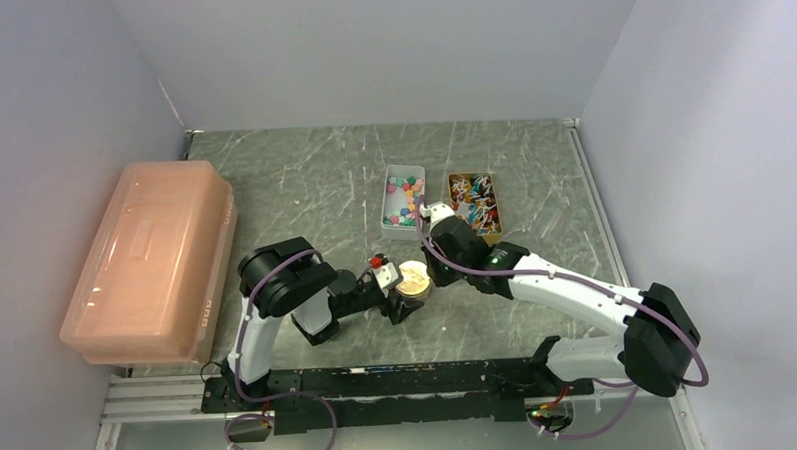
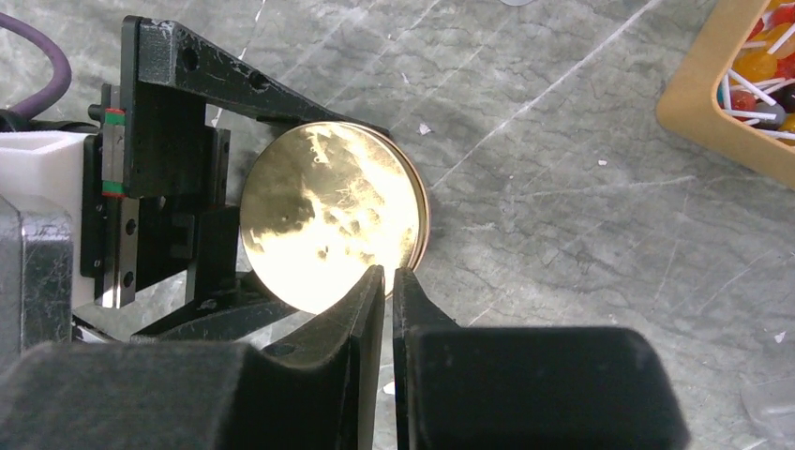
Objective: Pack the candies
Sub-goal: Move the packing bottle to the center of the board, then screw the bottle lid onto the packing bottle.
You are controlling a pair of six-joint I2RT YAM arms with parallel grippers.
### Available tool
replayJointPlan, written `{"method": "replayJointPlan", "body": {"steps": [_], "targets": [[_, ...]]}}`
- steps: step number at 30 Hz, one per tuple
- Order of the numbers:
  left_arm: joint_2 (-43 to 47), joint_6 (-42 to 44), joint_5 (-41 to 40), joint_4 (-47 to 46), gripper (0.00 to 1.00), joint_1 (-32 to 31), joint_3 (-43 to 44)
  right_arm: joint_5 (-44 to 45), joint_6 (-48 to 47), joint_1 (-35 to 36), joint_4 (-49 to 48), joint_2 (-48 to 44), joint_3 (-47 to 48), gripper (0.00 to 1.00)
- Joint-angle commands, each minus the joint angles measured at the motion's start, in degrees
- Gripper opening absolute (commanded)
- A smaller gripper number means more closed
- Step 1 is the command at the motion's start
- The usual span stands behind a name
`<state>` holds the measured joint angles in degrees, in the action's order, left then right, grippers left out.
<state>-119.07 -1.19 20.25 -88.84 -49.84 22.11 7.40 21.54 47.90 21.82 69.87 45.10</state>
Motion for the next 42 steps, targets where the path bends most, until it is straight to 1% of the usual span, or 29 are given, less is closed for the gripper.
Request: {"method": "replayJointPlan", "body": {"steps": [1, 5, 7, 9, 13, 19, 24, 27, 34, 37, 42], "targets": [[-1.99, -3.47, 3.59, 5.57, 0.43, -0.62, -2.35, -0.38, -0.41, -0.39, -2.95, 1.63, 2.91, 0.11], [-1.83, -3.44, 3.46, 5.98, 0.43, -0.68, -2.25, -0.23, -0.52, -0.54, -3.71, 4.36, 1.76, 0.05], [-1.94, -3.62, 3.54, 5.76, 0.42, -0.61, -2.31, -0.03, -0.4, -0.53, -3.28, 5.75, 1.15, 0.0], [-2.11, -3.64, 3.51, 5.86, 0.42, -0.68, -2.17, -0.03, -0.21, -0.55, -3.04, 6.28, 0.41, 0.0], [-2.45, -3.73, 3.53, 5.58, 0.42, -0.66, -2.17, 0.57, 0.49, -0.55, -2.81, 4.41, -0.39, 0.0], [-2.42, -3.82, 3.67, 6.31, 0.42, -0.64, -1.72, 1.47, -0.16, -0.55, -0.53, 0.97, 3.4, 0.0], [-1.97, -3.65, 3.49, 6.79, 0.41, -0.67, -1.87, -2.25, 0.29, -0.32, -0.75, -0.67, 4.46, 0.0], [-1.78, -3.56, 3.44, 7.04, 0.41, -0.62, -1.94, -4.33, 0.94, -0.1, -1.87, 0.17, 3.29, 0.0], [-1.78, -3.64, 3.26, 7.26, 0.41, -0.68, -1.81, -5.63, 2.67, 0.51, -3.52, 5.01, -1.81, 0.0], [-1.84, -3.72, 3.45, 7.45, 0.41, -0.62, -1.63, -5.11, 3.15, 1.08, -3.58, 4.65, -1.94, 0.0], [-1.94, -3.82, 3.25, 7.47, 0.4, -0.61, -1.66, -1.71, 2.92, 1.1, -1.46, 2.51, 1.15, 0.0]]}}
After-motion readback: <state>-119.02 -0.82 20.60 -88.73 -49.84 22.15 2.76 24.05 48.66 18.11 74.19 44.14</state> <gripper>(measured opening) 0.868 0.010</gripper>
